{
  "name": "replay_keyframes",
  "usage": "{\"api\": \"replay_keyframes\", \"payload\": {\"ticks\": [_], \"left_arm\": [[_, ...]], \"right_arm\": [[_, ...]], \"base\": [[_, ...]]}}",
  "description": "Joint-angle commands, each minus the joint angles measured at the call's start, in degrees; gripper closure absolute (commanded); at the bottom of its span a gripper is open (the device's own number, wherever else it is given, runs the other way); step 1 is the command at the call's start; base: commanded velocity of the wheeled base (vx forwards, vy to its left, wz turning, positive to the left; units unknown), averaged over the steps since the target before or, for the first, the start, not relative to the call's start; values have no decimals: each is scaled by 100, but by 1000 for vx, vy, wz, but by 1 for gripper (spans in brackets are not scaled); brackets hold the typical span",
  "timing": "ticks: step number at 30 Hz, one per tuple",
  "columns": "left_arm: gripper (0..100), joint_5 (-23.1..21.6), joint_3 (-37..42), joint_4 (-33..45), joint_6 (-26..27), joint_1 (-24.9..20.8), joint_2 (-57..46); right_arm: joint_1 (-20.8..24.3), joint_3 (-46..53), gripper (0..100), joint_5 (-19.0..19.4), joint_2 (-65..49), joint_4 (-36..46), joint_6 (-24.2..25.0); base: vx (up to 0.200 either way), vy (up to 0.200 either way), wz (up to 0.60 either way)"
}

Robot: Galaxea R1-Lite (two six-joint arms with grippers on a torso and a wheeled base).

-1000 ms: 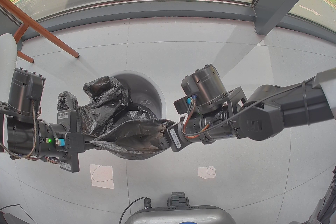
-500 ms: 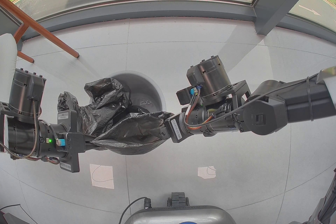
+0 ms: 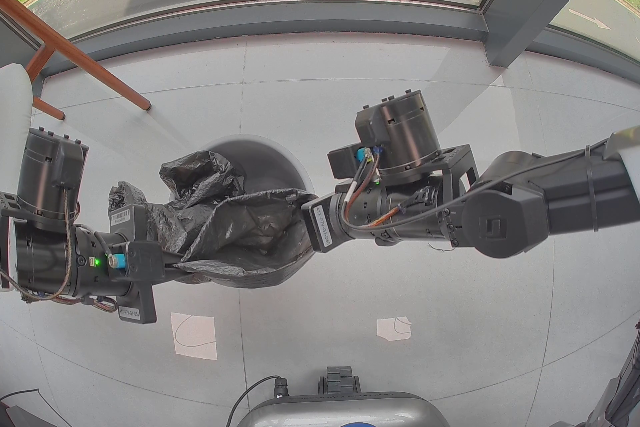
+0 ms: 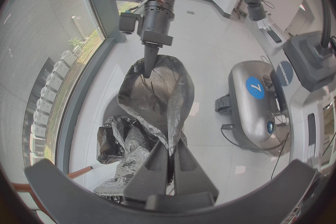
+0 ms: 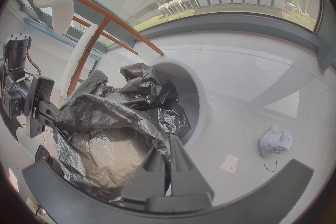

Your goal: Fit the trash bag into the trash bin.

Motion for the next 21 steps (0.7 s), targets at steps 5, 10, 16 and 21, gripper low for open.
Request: {"api": "replay_keyframes", "payload": {"ticks": [5, 10, 16, 21], "left_arm": [[100, -41, 83, -405, -1323, -292, 598], [100, -15, 83, -739, -1683, -354, 897], [100, -32, -31, -1749, -2105, -327, 1574], [100, 3, -198, -2426, -2606, -301, 1838]], "right_arm": [[-176, 39, 100, -17, -51, -52, 6], [-264, -101, 100, -8, -42, -43, 6], [-483, -198, 100, -52, 2, -43, 6], [-545, -303, 100, -70, 2, -52, 14]], "base": [[0, 0, 0], [0, 0, 0], [0, 0, 0], [0, 0, 0]]}}
